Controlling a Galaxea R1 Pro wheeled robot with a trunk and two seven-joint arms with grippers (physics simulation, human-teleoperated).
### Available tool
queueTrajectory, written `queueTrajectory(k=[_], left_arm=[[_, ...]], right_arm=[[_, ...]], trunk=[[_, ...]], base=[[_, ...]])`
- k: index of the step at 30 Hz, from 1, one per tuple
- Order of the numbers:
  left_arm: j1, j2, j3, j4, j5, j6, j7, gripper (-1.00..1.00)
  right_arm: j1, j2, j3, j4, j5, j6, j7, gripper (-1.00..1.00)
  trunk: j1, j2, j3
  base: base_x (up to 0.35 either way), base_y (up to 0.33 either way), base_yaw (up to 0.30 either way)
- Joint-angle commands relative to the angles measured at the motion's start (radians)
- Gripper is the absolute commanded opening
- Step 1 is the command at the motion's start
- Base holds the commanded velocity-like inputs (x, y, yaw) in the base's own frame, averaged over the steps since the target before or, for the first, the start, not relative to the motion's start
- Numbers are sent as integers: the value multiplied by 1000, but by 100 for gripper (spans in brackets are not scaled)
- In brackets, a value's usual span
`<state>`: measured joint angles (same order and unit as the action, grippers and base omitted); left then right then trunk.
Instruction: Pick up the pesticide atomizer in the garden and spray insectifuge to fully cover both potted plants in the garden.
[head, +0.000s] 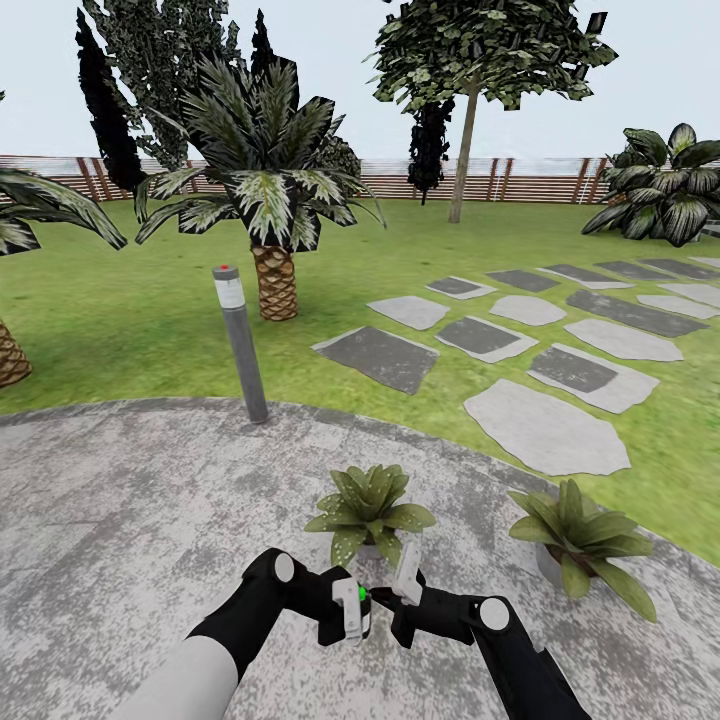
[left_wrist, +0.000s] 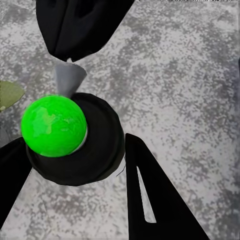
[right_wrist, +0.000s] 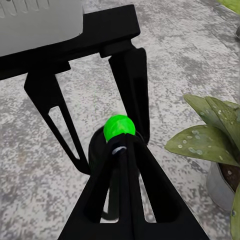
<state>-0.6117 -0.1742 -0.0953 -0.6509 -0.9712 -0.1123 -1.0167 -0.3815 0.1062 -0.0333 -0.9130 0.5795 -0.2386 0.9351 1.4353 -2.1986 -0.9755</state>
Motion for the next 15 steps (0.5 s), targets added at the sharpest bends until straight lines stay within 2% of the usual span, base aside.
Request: queueTrajectory(k=[1,13,15], left_arm=[[0,0,1,-1,-9,-17,-1,-100],[1,0,2,0,-7,-26,-3,-100],[1,0,2,0,4,-28,-4,-100]], right_arm=[[0,1,-4,-1,8,-5,4,-100],[0,1,-4,-1,8,-5,4,-100],[0,1,-4,-1,8,-5,4,-100]], trunk=[[0,0,-1],[0,0,-1],[0,0,-1]], base=[[0,0,0],[0,0,0],[0,0,0]])
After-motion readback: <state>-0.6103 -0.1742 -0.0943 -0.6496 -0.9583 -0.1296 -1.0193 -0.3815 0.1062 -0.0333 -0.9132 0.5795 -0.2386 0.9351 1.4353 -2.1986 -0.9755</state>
